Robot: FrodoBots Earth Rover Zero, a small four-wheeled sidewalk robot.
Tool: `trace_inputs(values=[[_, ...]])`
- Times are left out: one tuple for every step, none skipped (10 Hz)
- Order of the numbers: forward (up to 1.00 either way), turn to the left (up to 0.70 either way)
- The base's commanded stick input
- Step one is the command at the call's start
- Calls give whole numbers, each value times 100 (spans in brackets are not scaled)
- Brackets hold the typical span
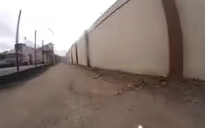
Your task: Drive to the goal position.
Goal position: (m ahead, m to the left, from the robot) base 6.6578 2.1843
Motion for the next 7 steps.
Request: trace_inputs(values=[[30, 0], [30, 0], [30, 0], [30, 0], [30, 0], [30, 0], [30, 0]])
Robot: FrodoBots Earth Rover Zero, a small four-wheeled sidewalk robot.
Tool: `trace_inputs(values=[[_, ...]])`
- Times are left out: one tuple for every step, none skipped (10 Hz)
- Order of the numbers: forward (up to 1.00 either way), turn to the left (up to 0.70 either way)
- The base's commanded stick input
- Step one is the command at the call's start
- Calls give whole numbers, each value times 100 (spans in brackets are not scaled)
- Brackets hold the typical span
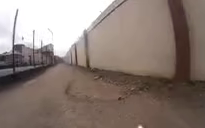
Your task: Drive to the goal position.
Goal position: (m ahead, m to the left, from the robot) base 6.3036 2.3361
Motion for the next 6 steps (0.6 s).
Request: trace_inputs(values=[[30, 0], [30, 0], [30, 0], [30, 0], [30, 0], [30, 0]])
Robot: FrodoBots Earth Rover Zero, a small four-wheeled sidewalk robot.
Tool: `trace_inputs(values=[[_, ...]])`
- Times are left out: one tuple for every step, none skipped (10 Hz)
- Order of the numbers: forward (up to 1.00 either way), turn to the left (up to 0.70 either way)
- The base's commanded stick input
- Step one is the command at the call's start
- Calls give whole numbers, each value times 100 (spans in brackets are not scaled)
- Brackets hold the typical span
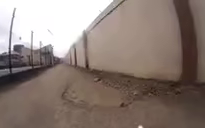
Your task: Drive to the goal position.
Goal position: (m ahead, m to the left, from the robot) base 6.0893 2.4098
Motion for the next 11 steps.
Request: trace_inputs(values=[[30, 0], [30, 0], [30, 0], [30, 0], [30, 0], [30, 0], [30, 0], [30, 0], [30, 0], [30, 0], [30, 0]])
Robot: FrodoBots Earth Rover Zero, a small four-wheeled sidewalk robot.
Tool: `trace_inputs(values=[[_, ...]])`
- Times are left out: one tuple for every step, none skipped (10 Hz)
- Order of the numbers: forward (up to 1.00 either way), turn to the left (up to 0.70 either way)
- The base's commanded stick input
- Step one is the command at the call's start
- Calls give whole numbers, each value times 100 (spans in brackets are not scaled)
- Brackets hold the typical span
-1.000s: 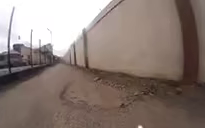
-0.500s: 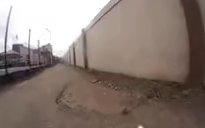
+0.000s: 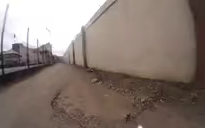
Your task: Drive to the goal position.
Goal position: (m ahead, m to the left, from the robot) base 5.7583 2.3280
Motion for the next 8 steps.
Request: trace_inputs(values=[[30, 0], [30, 0], [30, 0], [30, 0], [30, 0], [30, 0], [30, 0], [30, 0]])
